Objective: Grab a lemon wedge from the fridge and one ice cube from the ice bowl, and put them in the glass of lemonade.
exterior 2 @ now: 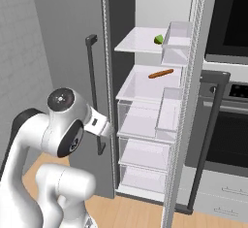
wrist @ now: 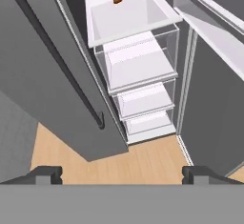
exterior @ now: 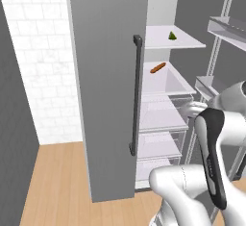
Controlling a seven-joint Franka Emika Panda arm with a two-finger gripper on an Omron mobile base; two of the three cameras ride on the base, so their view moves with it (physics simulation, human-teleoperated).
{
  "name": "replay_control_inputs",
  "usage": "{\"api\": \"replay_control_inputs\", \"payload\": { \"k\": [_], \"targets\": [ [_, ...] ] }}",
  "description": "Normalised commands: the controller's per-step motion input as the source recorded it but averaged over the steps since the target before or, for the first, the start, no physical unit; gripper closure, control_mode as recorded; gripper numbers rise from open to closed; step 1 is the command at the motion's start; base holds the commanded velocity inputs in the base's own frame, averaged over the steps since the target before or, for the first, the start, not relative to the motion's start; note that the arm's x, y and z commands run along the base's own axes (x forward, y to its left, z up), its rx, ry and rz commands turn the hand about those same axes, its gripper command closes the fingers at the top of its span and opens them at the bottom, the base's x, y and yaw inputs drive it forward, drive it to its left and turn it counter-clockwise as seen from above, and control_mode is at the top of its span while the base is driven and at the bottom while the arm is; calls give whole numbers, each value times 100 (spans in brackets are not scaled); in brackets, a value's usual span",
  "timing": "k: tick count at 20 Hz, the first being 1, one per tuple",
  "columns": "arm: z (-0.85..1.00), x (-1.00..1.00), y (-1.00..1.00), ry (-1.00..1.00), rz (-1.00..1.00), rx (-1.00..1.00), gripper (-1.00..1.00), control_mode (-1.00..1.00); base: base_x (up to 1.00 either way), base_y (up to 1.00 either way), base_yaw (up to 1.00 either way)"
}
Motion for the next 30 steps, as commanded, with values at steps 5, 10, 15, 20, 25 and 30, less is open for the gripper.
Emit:
{"api": "replay_control_inputs", "payload": {
  "k": [5,10,15,20,25,30],
  "targets": [
    [0,-21,31,-19,0,-5,-100,-100,0,0,0],
    [0,-4,68,-19,0,-10,-100,-100,0,0,0],
    [0,-3,34,-7,0,-5,-100,-100,0,0,0],
    [-1,-5,0,-1,0,0,-100,100,-1,-16,0],
    [0,0,0,0,0,0,-100,100,0,-64,-2],
    [0,0,0,0,0,0,-100,100,9,-33,-4]
  ]
}}
